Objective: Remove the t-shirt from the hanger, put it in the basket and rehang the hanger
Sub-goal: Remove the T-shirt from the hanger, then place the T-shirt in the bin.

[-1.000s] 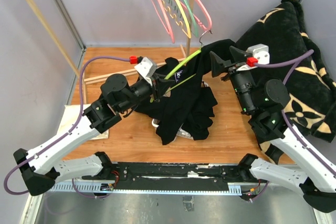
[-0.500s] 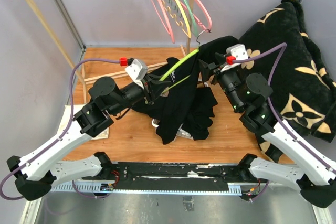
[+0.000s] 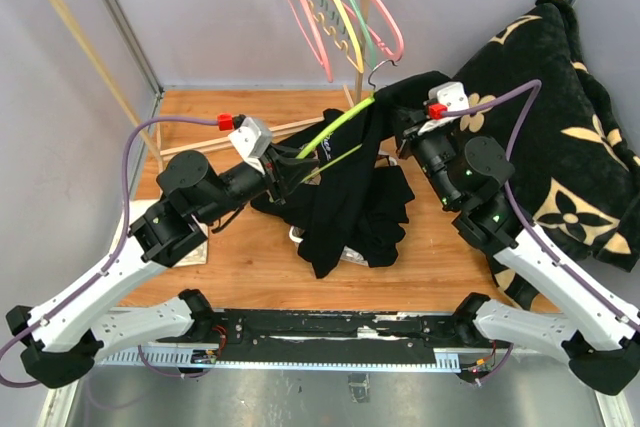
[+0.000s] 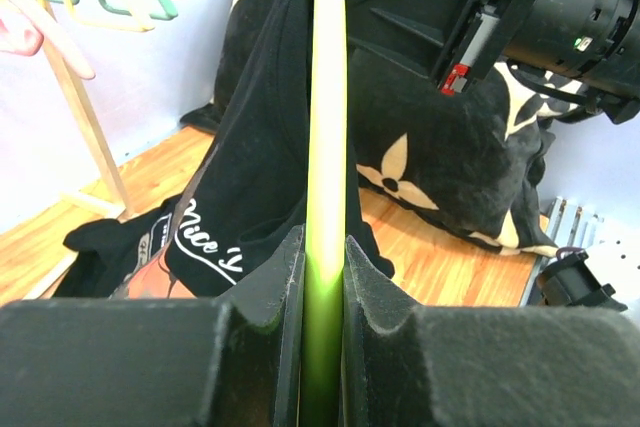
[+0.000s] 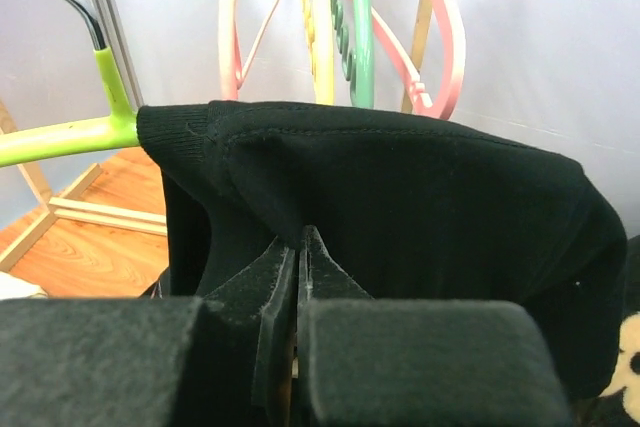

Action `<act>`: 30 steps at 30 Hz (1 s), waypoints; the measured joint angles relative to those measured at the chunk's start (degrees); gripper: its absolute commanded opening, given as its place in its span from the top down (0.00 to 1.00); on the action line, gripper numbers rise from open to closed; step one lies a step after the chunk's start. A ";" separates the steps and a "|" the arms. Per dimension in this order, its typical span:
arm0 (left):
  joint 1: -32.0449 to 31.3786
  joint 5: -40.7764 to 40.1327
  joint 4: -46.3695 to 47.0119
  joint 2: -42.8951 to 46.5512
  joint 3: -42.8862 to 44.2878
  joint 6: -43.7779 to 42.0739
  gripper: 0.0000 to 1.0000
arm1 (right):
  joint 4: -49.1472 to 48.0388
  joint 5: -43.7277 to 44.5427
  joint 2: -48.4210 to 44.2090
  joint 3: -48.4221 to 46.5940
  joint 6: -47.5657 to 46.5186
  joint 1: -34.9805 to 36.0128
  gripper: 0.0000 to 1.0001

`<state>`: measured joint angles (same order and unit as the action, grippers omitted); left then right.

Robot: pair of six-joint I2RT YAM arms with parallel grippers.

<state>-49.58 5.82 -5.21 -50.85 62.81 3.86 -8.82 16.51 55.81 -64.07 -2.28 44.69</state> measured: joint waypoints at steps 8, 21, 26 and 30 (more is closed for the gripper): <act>0.00 -1.92 -3.28 1.22 0.55 -0.46 0.99 | 0.07 3.93 -1.84 0.50 -0.90 -0.52 0.99; 0.00 -6.88 -12.44 8.09 4.42 -0.50 0.99 | 0.17 13.31 0.50 -0.81 -5.05 -6.78 0.99; 0.00 -9.31 -15.04 10.10 7.04 -0.92 1.00 | 0.20 13.62 0.37 -0.94 -5.09 -9.57 0.99; 0.00 -12.04 -15.82 11.28 9.20 -1.20 1.00 | 0.44 13.62 0.22 -1.01 -5.09 -11.30 0.99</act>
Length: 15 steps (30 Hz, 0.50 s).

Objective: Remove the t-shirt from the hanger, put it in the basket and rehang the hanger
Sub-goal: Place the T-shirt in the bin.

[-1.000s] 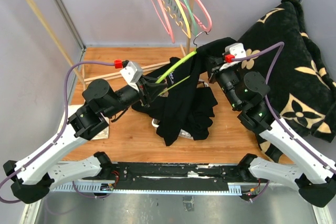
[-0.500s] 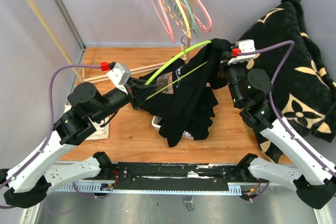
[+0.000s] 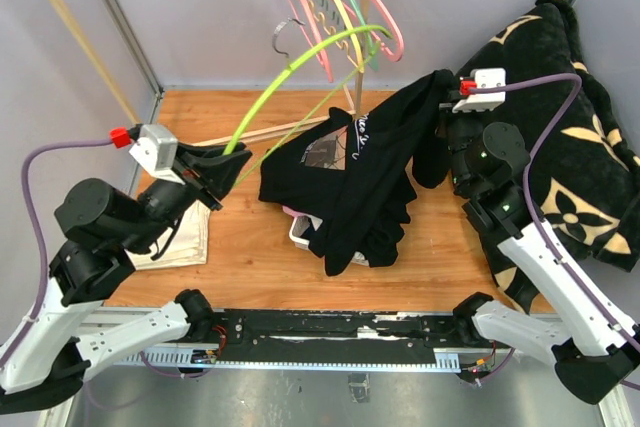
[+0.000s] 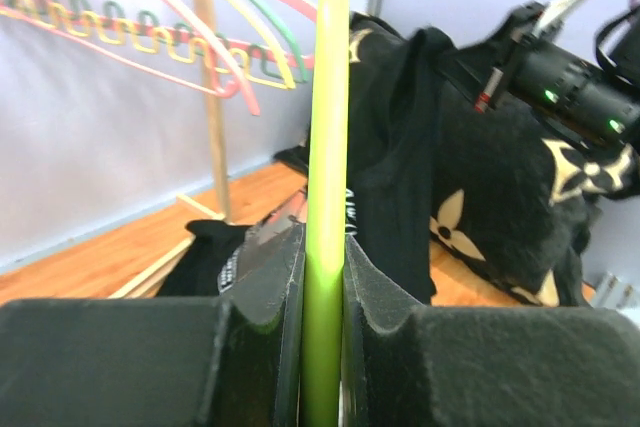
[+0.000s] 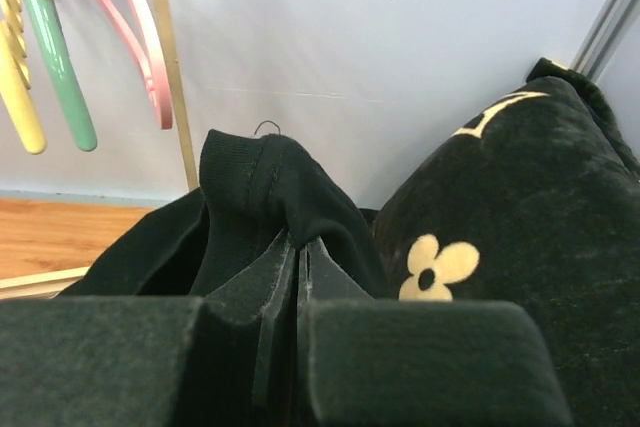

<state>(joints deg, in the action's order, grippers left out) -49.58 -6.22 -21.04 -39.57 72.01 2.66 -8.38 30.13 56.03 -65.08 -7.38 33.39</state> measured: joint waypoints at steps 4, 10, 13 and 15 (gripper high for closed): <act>0.00 -3.13 -0.17 1.05 1.18 -0.15 1.00 | 0.44 -0.20 -0.09 -0.52 0.00 -0.72 0.99; 0.00 -4.90 -0.26 1.60 1.29 -0.31 1.00 | 0.76 -3.78 0.26 -4.70 0.02 -0.94 0.99; 0.00 -5.95 -0.28 1.60 1.29 -0.31 1.00 | 0.42 -7.69 1.33 -8.70 0.26 -0.94 0.99; 0.00 -6.86 -0.02 1.75 1.25 -0.31 1.00 | -0.94 -10.51 2.29 -11.50 0.50 -0.94 0.99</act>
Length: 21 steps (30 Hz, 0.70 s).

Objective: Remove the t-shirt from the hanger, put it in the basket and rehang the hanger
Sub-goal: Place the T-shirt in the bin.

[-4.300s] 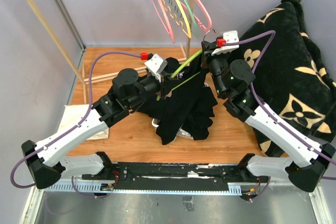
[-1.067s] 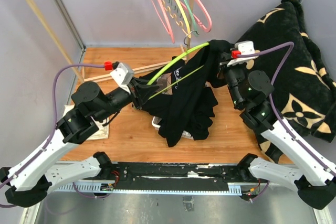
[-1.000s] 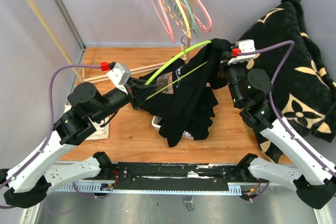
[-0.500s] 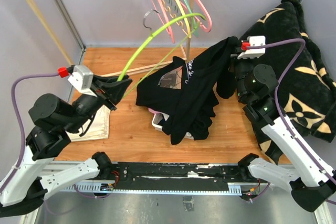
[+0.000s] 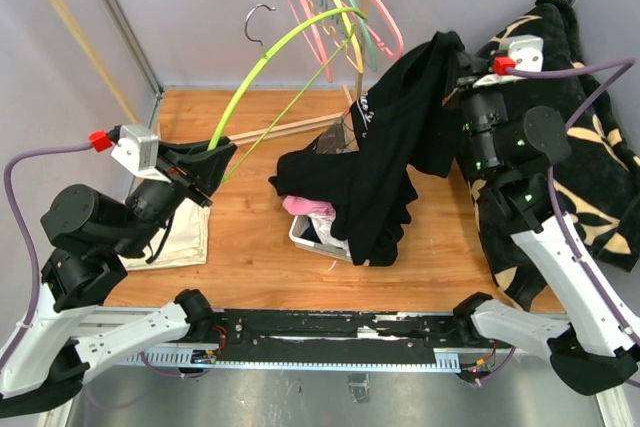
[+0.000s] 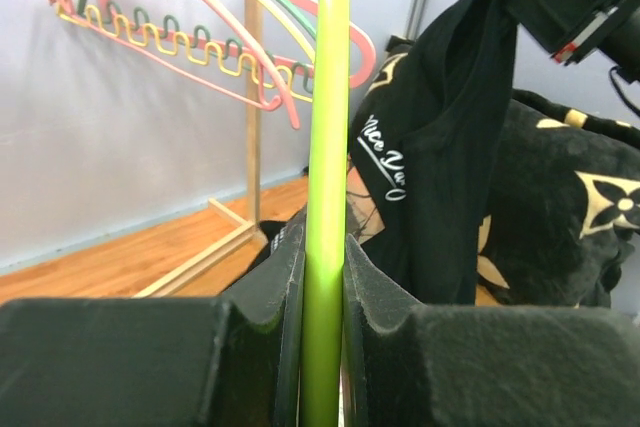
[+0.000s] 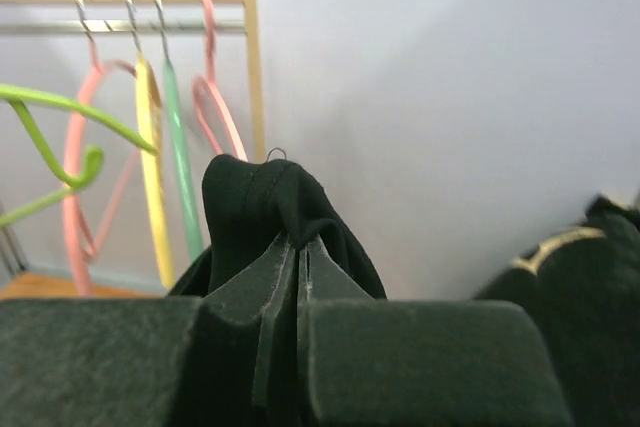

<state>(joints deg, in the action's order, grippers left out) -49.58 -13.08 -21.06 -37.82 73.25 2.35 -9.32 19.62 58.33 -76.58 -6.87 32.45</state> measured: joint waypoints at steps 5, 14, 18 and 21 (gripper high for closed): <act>0.00 -2.38 1.07 1.03 -0.11 0.00 1.00 | -3.87 -6.45 3.37 -7.56 1.07 -0.09 0.99; 0.00 -4.04 2.21 1.09 0.07 -0.68 1.00 | -5.86 -14.60 8.83 -20.70 3.28 -0.31 0.99; 0.00 -4.35 2.56 0.42 0.76 -1.01 1.00 | -6.14 -17.27 8.39 -23.30 4.13 -0.31 0.99; 0.00 -4.46 2.99 0.04 1.14 -1.09 0.99 | -6.32 -19.04 7.89 -24.55 4.55 -0.31 0.99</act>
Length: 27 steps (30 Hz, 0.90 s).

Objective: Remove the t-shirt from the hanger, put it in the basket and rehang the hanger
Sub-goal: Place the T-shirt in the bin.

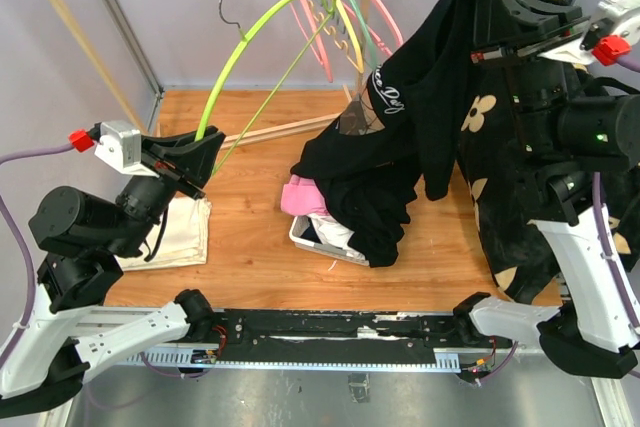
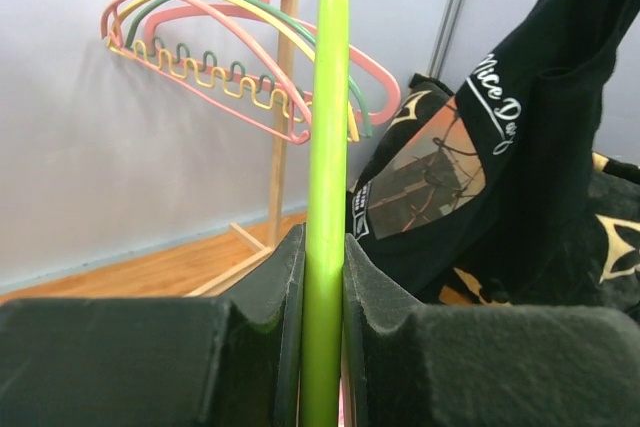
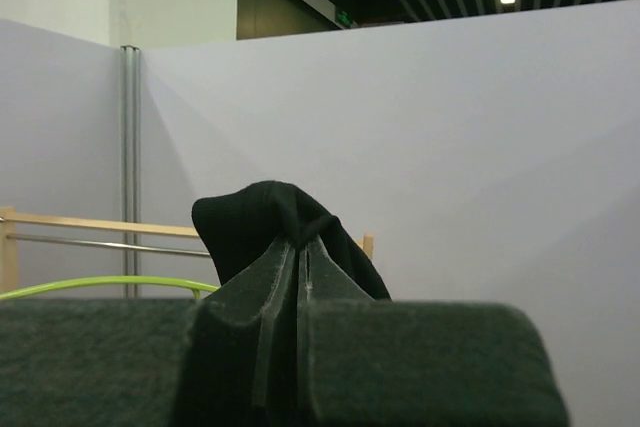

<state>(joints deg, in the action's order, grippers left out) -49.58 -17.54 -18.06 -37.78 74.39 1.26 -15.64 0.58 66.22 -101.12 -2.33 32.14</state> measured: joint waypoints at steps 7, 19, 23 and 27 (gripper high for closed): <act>0.00 -0.02 0.46 -0.26 0.63 0.00 0.99 | 0.22 -5.33 -0.24 -3.65 1.60 -0.02 0.99; 0.00 -0.76 1.22 -0.28 0.94 0.04 1.00 | 2.12 -13.79 -2.67 -3.72 7.04 -0.02 0.99; 0.00 -1.29 1.31 -0.31 0.94 0.04 0.99 | 2.29 -16.26 -2.32 -2.71 10.08 -0.02 0.99; 0.00 -2.45 1.31 -0.31 0.94 0.11 1.00 | 1.33 -18.82 -0.46 -2.16 13.64 0.00 0.99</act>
<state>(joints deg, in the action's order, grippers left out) -49.58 -19.99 -16.75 -38.09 75.33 1.37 -14.31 -18.24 65.76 -103.28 11.31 32.14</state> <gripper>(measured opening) 0.185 0.012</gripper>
